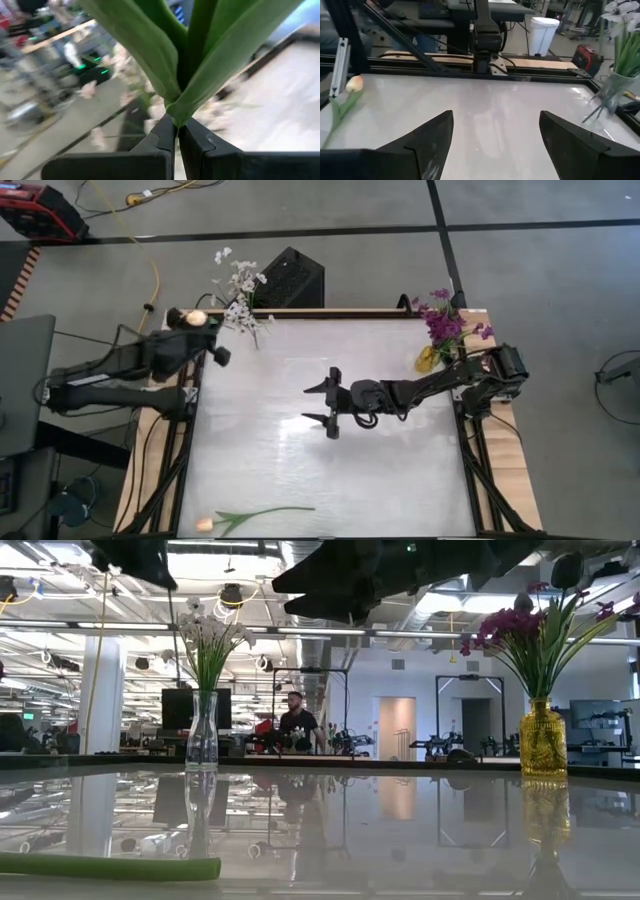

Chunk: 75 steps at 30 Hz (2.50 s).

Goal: Sort flowers into vase by color
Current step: Put the top white tulip into the transparent vase

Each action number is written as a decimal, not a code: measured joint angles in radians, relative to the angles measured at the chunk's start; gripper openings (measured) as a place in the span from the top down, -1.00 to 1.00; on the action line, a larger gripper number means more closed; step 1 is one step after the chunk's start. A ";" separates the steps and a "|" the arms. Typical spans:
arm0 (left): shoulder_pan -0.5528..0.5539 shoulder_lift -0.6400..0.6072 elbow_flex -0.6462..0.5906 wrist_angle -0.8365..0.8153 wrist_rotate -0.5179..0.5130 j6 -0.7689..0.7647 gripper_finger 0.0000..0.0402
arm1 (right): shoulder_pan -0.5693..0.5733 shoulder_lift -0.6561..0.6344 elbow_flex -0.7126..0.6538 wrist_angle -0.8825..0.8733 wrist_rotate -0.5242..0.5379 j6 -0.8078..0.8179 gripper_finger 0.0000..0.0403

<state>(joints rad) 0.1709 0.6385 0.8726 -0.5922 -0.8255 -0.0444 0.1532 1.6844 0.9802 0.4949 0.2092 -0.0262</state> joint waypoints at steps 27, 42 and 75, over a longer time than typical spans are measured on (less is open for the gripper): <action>0.758 0.102 0.028 0.126 0.796 0.154 1.00 | -0.039 0.000 0.000 -0.076 -0.002 0.018 -0.59; 0.768 0.182 0.032 0.184 0.847 0.166 1.00 | -0.051 0.000 0.000 -0.078 -0.029 0.007 -0.59; 0.768 0.205 0.153 0.028 0.912 0.156 1.00 | -0.064 0.000 0.000 -0.093 -0.030 -0.002 -0.59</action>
<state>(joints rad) 0.9386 0.8436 1.0256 -0.5639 0.0867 0.1113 0.0891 1.6844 0.9802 0.4022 0.1795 -0.0284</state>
